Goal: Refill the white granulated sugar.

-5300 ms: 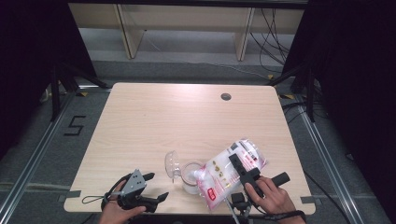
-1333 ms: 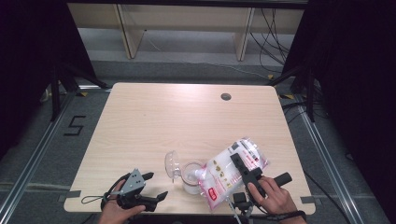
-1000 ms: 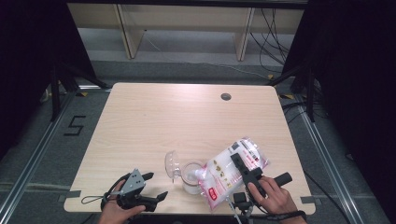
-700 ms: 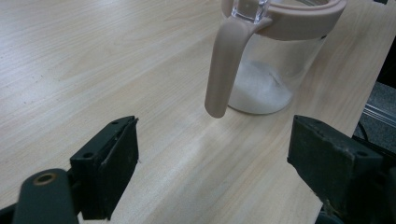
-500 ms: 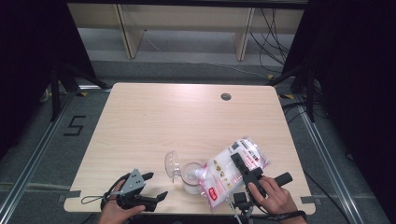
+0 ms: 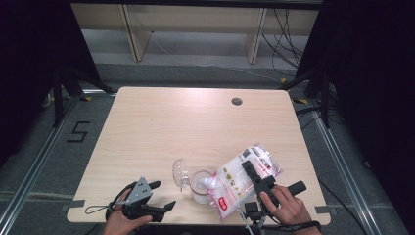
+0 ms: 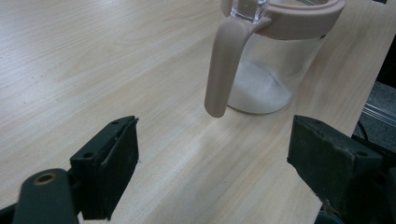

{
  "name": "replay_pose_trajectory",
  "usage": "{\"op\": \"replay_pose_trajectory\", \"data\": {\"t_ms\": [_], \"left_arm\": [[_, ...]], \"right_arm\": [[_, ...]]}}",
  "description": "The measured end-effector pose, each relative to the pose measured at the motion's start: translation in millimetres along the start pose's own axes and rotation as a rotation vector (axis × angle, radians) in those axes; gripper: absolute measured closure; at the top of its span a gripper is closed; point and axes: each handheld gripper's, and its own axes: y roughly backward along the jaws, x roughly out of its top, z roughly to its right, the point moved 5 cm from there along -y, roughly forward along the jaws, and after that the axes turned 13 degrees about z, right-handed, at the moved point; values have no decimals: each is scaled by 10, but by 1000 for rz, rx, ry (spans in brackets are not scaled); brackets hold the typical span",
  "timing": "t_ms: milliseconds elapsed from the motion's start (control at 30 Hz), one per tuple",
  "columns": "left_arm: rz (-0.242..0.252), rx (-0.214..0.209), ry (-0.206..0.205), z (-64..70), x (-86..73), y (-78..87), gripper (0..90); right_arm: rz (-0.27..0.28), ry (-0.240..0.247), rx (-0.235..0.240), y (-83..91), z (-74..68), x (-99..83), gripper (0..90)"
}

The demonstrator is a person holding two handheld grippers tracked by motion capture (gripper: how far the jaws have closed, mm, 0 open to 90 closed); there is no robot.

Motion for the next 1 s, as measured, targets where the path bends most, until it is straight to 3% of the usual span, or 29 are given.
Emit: {"op": "replay_pose_trajectory", "data": {"t_ms": [67, 200, 267, 833, 1000], "left_arm": [[-1, 0, 0, 0, 0, 0, 160], [0, 2, 6, 0, 0, 1, 160], [-2, 3, 3, 0, 2, 5, 160], [-1, 3, -1, 0, 3, 6, 160], [-3, 6, 0, -4, 2, 9, 160]], "right_arm": [[0, 3, 9, 0, 4, 6, 571], [13, 8, -18, -6, 20, 16, 571], [0, 11, 3, 3, 23, 18, 572], [26, 0, -14, -5, 23, 48, 582], [14, -2, 2, 6, 19, 67, 587]]}}
